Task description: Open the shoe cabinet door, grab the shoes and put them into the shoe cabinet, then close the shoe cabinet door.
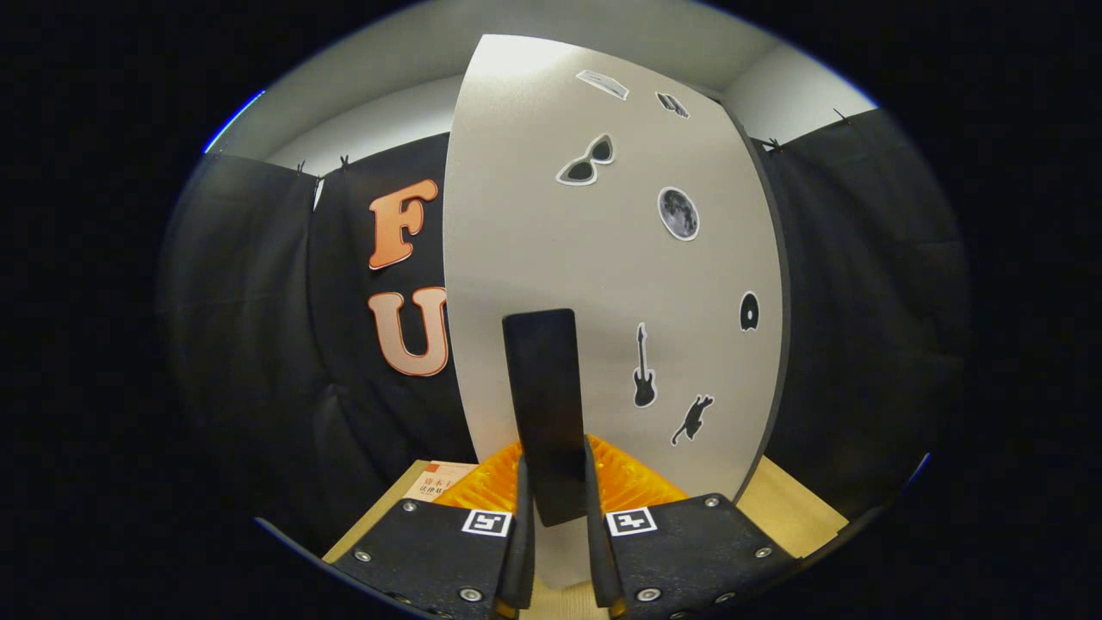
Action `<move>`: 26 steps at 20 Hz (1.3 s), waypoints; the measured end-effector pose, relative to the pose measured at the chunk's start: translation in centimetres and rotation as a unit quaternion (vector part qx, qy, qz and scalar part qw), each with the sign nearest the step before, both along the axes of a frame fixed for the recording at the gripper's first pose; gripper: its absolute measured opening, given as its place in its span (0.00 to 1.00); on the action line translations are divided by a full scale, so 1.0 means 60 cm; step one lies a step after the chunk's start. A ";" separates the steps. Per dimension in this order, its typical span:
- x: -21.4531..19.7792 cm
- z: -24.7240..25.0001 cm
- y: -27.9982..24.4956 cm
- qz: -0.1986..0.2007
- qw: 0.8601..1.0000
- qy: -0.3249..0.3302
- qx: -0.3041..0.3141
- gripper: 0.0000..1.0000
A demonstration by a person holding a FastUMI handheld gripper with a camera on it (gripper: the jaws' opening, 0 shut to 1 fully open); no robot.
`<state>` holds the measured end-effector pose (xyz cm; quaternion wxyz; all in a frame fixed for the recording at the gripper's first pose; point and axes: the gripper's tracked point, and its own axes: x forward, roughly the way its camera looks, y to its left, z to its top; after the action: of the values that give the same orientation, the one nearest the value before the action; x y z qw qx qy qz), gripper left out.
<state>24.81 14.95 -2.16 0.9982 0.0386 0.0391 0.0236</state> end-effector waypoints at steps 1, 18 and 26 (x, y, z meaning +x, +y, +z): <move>-0.006 -0.001 -0.005 -0.001 1.000 0.000 0.000 0.26; -0.084 -0.003 -0.113 -0.054 0.999 -0.003 -0.007 0.24; -0.099 -0.002 -0.175 -0.087 0.996 -0.009 0.001 0.23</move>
<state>18.87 4.42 -2.30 0.9968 0.0425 0.0263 -0.0629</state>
